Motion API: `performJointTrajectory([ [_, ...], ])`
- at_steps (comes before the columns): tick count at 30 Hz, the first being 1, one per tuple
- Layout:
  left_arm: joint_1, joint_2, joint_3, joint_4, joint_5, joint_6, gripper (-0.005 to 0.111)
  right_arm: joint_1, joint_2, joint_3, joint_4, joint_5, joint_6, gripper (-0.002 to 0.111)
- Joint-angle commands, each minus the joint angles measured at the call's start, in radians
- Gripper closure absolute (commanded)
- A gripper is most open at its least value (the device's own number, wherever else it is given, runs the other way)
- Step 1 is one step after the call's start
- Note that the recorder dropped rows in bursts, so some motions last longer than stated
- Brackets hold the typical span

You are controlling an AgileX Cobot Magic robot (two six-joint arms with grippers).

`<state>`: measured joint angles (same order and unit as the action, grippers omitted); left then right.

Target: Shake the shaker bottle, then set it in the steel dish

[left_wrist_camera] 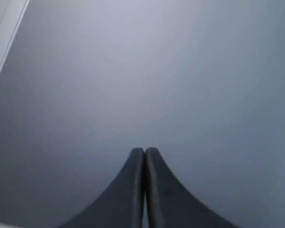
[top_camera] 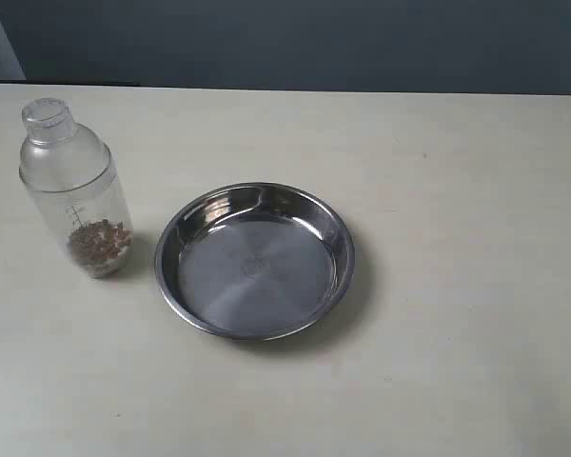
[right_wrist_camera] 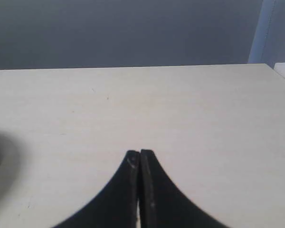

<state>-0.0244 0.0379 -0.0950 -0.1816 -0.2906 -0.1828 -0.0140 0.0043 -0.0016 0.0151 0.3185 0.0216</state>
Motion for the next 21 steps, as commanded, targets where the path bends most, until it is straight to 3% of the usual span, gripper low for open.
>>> performJointTrajectory([
  [1, 0.003, 0.278, -0.207, 0.318, -0.156, -0.064, 0.106, 0.004, -0.004, 0.002, -0.001, -0.012, -0.002, 0.109],
  [4, 0.003, 0.576, -0.342, 0.393, -0.182, -0.057, 0.106, 0.004, -0.004, 0.002, -0.001, -0.012, -0.002, 0.109],
  [9, 0.003, 0.783, -0.355, 0.376, -0.340, -0.138, 0.106, 0.004, -0.004, 0.002, -0.001, -0.012, -0.002, 0.109],
  [13, 0.003, 0.859, -0.355, 0.417, -0.471, -0.161, 0.106, 0.004, -0.004, 0.002, -0.001, -0.012, -0.002, 0.109],
  [16, 0.003, 0.883, -0.355, 0.473, -0.456, -0.161, 0.104, 0.004, -0.004, 0.002, -0.001, -0.012, -0.002, 0.109],
  [21, 0.003, 0.899, -0.355, 0.438, -0.405, -0.155, 0.097, 0.004, -0.004, 0.002, -0.001, -0.012, -0.002, 0.109],
])
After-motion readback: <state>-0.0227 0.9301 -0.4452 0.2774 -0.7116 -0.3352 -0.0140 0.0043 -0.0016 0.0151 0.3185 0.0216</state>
